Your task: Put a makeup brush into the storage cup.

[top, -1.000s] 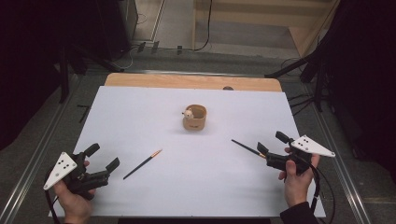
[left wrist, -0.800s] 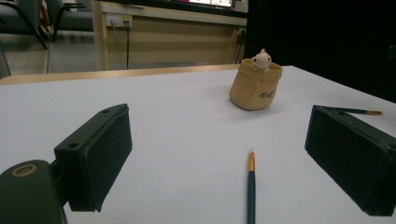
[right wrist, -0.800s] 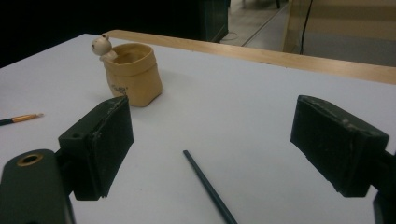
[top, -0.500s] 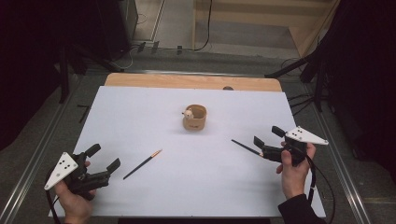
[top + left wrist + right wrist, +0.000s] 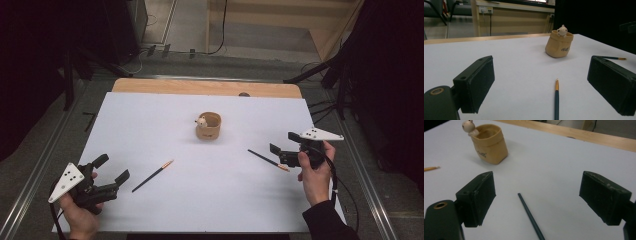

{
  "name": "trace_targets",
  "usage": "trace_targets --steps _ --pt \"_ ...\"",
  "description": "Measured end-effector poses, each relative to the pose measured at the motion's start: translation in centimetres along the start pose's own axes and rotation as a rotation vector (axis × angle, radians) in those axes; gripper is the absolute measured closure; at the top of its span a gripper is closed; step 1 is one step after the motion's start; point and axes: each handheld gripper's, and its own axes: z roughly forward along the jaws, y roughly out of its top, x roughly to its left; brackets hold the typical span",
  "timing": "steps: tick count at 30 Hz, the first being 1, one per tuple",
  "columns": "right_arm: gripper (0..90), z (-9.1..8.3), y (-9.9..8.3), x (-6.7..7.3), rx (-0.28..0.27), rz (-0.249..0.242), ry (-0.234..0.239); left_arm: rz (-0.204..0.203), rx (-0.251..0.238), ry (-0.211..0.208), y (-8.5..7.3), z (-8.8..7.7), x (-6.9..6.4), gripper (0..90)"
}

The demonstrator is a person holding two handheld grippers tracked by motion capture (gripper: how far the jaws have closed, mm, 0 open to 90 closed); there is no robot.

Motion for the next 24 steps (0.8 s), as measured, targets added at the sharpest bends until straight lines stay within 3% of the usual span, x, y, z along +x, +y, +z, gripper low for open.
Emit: trace_targets --steps 9,11,16,20,23,24 --pt "15.3 0.8 1.6 -1.2 0.137 0.003 0.016 -0.003 0.0 0.001 0.0 0.0 0.1 7.7" --pt "15.2 1.2 1.9 -1.1 0.196 -0.01 -0.006 -0.002 0.004 0.001 -0.1 0.0 0.1 7.6" --pt "16.4 1.8 2.2 -1.0 0.269 -0.027 0.012 -0.004 0.005 -0.001 -0.1 0.1 0.1 7.7" --pt "28.4 2.3 2.4 -1.1 0.329 -0.03 -0.007 -0.003 0.006 -0.001 -0.1 0.1 0.0 7.7" --pt "35.9 2.5 2.6 -1.1 0.38 -0.065 -0.046 -0.007 0.01 0.003 -0.1 0.1 0.1 7.7" --pt "39.5 2.8 2.7 -1.2 0.427 -0.088 -0.039 -0.009 0.011 0.004 -0.2 0.1 0.1 7.7"
